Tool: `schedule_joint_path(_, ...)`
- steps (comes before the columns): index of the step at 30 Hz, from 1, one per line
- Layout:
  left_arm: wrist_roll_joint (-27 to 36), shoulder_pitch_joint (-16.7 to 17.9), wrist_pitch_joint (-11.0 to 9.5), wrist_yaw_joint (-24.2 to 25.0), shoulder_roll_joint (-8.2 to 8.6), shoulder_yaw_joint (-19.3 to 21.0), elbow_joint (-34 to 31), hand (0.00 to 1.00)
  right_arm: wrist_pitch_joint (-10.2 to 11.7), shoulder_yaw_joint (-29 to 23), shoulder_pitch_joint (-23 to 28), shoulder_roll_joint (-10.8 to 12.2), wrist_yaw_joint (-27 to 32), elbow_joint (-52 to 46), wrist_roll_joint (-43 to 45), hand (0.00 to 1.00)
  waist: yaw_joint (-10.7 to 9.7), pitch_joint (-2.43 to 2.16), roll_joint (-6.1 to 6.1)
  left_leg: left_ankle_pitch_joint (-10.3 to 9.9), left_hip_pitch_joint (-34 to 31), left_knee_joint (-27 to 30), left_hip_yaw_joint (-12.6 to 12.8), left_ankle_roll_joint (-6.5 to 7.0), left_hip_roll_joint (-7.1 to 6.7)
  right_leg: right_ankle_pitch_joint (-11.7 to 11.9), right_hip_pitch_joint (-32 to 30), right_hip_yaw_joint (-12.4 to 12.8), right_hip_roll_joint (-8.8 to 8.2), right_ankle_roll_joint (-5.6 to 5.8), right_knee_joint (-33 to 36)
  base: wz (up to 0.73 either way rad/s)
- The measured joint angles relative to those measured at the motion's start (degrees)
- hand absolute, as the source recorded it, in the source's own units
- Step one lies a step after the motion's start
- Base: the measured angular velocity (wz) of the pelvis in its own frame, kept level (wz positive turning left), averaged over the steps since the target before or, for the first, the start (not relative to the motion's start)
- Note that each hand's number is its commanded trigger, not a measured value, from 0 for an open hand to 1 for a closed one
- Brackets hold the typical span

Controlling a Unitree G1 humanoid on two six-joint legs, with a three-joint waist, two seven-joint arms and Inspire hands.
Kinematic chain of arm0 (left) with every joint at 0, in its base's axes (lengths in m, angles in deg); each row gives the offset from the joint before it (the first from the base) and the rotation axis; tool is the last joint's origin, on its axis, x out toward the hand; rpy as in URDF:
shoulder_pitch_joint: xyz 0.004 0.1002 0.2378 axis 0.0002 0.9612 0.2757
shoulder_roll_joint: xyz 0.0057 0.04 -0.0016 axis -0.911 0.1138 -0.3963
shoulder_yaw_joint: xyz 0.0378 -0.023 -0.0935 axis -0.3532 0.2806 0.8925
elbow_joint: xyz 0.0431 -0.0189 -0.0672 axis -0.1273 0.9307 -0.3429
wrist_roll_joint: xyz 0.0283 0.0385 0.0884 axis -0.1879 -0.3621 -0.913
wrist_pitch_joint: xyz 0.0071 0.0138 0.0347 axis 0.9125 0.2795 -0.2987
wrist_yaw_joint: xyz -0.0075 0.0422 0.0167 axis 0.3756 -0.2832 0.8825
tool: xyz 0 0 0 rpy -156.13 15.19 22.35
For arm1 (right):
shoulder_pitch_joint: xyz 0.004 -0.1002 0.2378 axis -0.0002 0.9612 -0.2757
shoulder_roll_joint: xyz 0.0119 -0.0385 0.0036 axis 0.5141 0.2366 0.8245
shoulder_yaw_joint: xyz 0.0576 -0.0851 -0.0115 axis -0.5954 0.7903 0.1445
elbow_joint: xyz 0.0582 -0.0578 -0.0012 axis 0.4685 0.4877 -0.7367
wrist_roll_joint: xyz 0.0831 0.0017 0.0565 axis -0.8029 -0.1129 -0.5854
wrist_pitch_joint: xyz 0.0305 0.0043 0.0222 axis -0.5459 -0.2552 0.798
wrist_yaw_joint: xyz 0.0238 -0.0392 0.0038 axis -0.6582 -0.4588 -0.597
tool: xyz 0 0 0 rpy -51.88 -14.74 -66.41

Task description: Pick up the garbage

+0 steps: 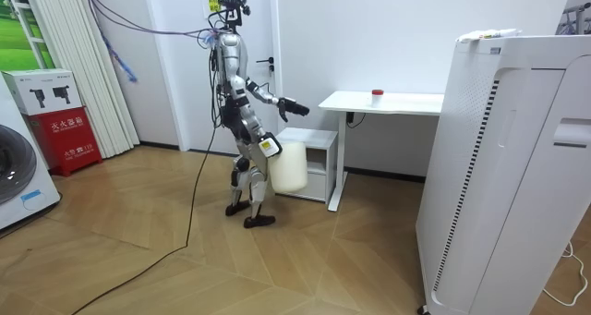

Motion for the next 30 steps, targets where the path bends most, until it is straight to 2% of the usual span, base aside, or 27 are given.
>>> schedule_joint_path(3,0.3,1.3,-0.6,-1.2,-0.19,2.4,-3.3,0.0,0.0,-0.4,1.0,0.2,0.0,-0.1,0.5,1.0,0.6,-0.07,-0.16,-0.6,3.4,-1.7,1.9,-0.21,0.5,0.2,2.2,-4.2,-0.85,-0.31,-0.7,-0.6)
schedule_joint_path(8,2.6,1.2,-1.1,-2.2,-0.82,3.8,-5.2,0.0,0.0,-0.4,2.0,0.1,0.1,-2.2,0.6,1.0,0.6,-0.08,-0.28,-0.6,5.0,-2.8,3.5,-0.48,0.5,0.6,2.7,-4.9,-0.67,-0.44,-1.7,-0.21)
schedule_joint_path(10,3.1,1.2,-1.1,-2.2,-0.82,4.0,-5.4,0.0,0.1,-0.3,2.0,0.1,0.1,-2.7,0.9,1.0,0.6,-0.08,-0.27,-0.5,5.2,-2.7,3.5,-0.56,0.64,0.7,2.9,-6.1,-0.61,-0.58,-1.8,-0.18)
schedule_joint_path(14,3.7,2.0,-1.1,-2.2,-0.35,4.4,-5.8,0.0,0.1,0.4,2.0,0.2,-0.8,-2.9,2.5,1.0,1.0,0.02,-0.37,-0.5,7.1,-1.5,3.6,-0.61,1.59,0.9,4.9,-7.6,0.27,-1.15,-2.7,-0.32)
schedule_joint_path(16,4.3,2.0,-1.1,-2.9,-0.11,4.4,-6.9,0.0,0.1,0.5,2.0,0.2,-0.9,-3.1,2.6,1.0,1.3,0.17,-0.61,-0.8,7.0,0.0,3.7,-1.06,2.14,0.6,4.7,-9.2,0.16,-1.89,-2.3,-0.38)
schedule_joint_path(19,5.1,2.0,-1.2,-3.6,0.35,4.5,-7.0,0.0,0.1,0.9,1.9,0.4,-0.7,-3.1,3.9,1.0,2.5,0.38,-0.95,-1.4,5.3,9.6,3.3,-1.87,5.05,-1.0,5.0,-10.2,0.34,-3.64,-0.3,-0.58)
schedule_joint_path(20,5.2,2.0,-1.2,-3.6,0.35,4.4,-7.0,0.0,0.1,0.9,1.9,0.3,-0.6,-3.2,5.2,1.0,2.1,0.52,-0.64,-1.2,2.7,17.2,0.6,-1.87,7.15,-2.3,5.6,-10.3,0.92,-4.15,0.0,-0.41)
schedule_joint_path(21,5.7,2.0,-1.3,-3.6,0.11,4.5,-7.0,0.0,0.0,0.9,2.2,0.3,-0.4,-3.3,5.5,1.0,1.9,0.6,-0.33,0.5,-0.7,25.6,-3.1,-1.66,8.89,-3.6,6.1,-9.4,2.16,-4.68,1.3,-0.34)
schedule_joint_path(22,6.6,2.0,-1.5,-3.6,0.22,4.4,-6.9,0.0,0.0,0.9,2.4,0.3,-0.2,-3.3,5.5,1.0,2.1,0.69,-0.33,2.1,-2.3,29.1,-5.1,-1.47,9.45,-4.3,6.3,-8.5,2.8,-5.09,2.0,-0.4)
schedule_joint_path(23,8.2,2.1,-1.8,-3.7,0.52,4.4,-6.6,0.0,0.0,0.9,2.8,0.1,0.1,-3.3,5.5,1.0,2.3,0.7,-0.28,5.9,-5.3,35.0,-9.4,-1.04,9.85,-5.2,7.1,-7.6,3.68,-5.79,2.8,-0.44)
schedule_joint_path(24,10.3,2.1,-2.5,-3.9,0.41,4.4,-6.5,0.0,0.0,0.8,2.9,0.0,0.3,-3.3,5.4,1.0,2.4,0.73,-0.32,6.6,-7.8,38.1,-12.5,-0.93,9.35,-5.8,7.6,-6.4,4.47,-6.24,3.1,-0.41)
schedule_joint_path(25,11.5,2.1,-2.9,-4.1,0.3,4.4,-6.5,0.0,0.0,0.8,2.8,0.0,0.5,-3.3,5.4,1.0,2.4,0.81,-0.5,6.4,-9.3,38.4,-13.6,-0.73,8.67,-6.1,7.8,-5.8,4.57,-6.38,3.3,-0.45)
schedule_joint_path(26,12.9,2.2,-3.2,-4.4,0.29,4.4,-6.5,0.0,0.0,0.5,2.9,-0.1,0.9,-3.2,5.5,1.0,2.7,1.03,-0.92,5.8,-11.8,37.7,-14.8,-0.04,7.23,-6.4,8.3,-4.5,4.63,-6.52,3.4,-0.62)
schedule_joint_path(27,13.2,2.4,-3.2,-4.5,0.31,4.5,-6.5,0.0,0.0,0.1,3.1,-0.3,1.6,-3.2,5.3,1.0,3.7,1.11,-1.05,5.7,-14.5,35.5,-15.2,0.01,5.62,-6.6,8.5,-2.5,4.77,-6.52,3.6,-0.73)
schedule_joint_path(28,13.3,2.4,-3.3,-4.5,0.35,4.5,-6.3,0.0,0.0,0.2,3.1,-0.5,1.9,-3.0,5.3,1.0,4.2,1.3,-1.38,5.7,-15.6,33.6,-15.3,0.0,4.7,-6.7,8.6,-1.7,4.83,-6.44,3.5,-0.82)
schedule_joint_path(29,13.3,2.5,-3.3,-4.5,0.34,4.5,-6.0,0.0,0.0,0.3,3.2,-1.0,2.4,-2.9,5.3,1.0,5.0,1.15,-1.14,5.9,-17.4,27.9,-16.1,-0.3,3.07,-6.8,8.9,0.3,4.86,-6.29,3.4,-0.79)
schedule_joint_path(30,13.6,2.6,-3.4,-4.6,0.31,4.8,-6.0,0.0,0.0,0.3,3.3,-1.6,2.6,-3.0,5.3,1.0,5.6,1.03,-1.12,6.3,-18.8,20.5,-16.6,-0.7,1.63,-7.2,9.1,0.9,4.7,-6.08,3.3,-0.7)
